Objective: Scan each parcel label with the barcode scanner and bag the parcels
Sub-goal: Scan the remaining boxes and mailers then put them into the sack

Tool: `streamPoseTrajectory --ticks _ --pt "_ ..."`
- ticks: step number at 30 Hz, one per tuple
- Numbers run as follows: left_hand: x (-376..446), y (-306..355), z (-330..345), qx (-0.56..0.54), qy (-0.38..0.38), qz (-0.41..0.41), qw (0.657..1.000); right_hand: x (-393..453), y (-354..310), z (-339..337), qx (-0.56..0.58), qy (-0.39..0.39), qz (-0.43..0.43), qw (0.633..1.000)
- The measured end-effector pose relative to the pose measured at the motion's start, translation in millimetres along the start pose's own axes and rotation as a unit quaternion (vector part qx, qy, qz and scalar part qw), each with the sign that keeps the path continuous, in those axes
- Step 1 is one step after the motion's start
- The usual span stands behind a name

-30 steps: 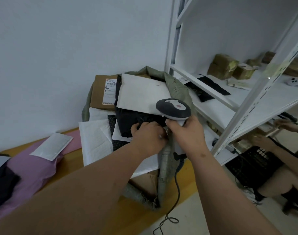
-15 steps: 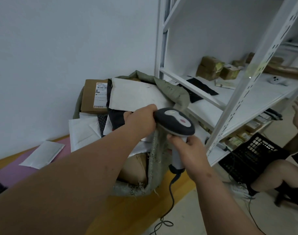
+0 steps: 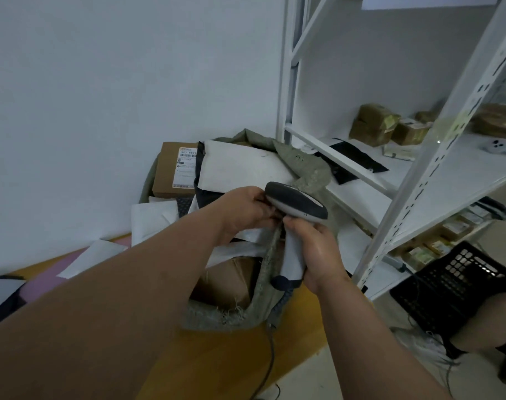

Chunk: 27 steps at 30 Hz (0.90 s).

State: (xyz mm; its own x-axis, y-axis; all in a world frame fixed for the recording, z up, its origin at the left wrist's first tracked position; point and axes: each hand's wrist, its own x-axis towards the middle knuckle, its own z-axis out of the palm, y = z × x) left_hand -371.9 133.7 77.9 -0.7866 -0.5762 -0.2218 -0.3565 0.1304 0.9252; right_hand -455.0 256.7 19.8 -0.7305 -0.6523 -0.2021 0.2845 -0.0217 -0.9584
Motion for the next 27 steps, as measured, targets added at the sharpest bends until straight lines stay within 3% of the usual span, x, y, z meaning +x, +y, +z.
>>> streamPoseTrajectory --ticks 3,9,13,15,18,22,24,27 --pt "-6.5 -1.6 -1.6 0.006 -0.031 -0.015 0.999 6.1 -5.9 4.1 0.002 -0.016 0.002 1.0" --pt "-6.6 -7.9 -1.8 -0.014 0.03 -0.031 0.999 4.7 2.6 12.6 -0.005 -0.048 -0.007 0.999" --pt "-14.9 -14.4 -6.7 0.117 0.066 0.007 0.991 13.8 -8.5 13.8 0.003 -0.028 -0.002 1.0" --pt "-24.5 -17.6 -9.5 0.264 0.07 0.029 0.962 18.6 -19.6 14.3 0.029 -0.005 -0.008 1.0" --pt "-37.0 -19.7 -9.1 0.487 0.02 0.02 0.873 22.4 -45.2 17.6 0.042 0.012 -0.018 0.999" --pt "-45.6 -23.6 -6.4 0.644 -0.008 0.033 0.764 25.0 -78.4 19.5 0.04 0.023 -0.044 0.998" --pt "-47.4 -25.4 -11.2 0.673 0.018 0.053 0.737 25.5 -85.0 17.1 0.025 0.025 -0.057 0.998" --pt "-49.9 -21.0 -24.9 0.666 0.063 0.044 0.742 22.3 -83.6 11.7 -0.016 0.032 -0.064 0.997"
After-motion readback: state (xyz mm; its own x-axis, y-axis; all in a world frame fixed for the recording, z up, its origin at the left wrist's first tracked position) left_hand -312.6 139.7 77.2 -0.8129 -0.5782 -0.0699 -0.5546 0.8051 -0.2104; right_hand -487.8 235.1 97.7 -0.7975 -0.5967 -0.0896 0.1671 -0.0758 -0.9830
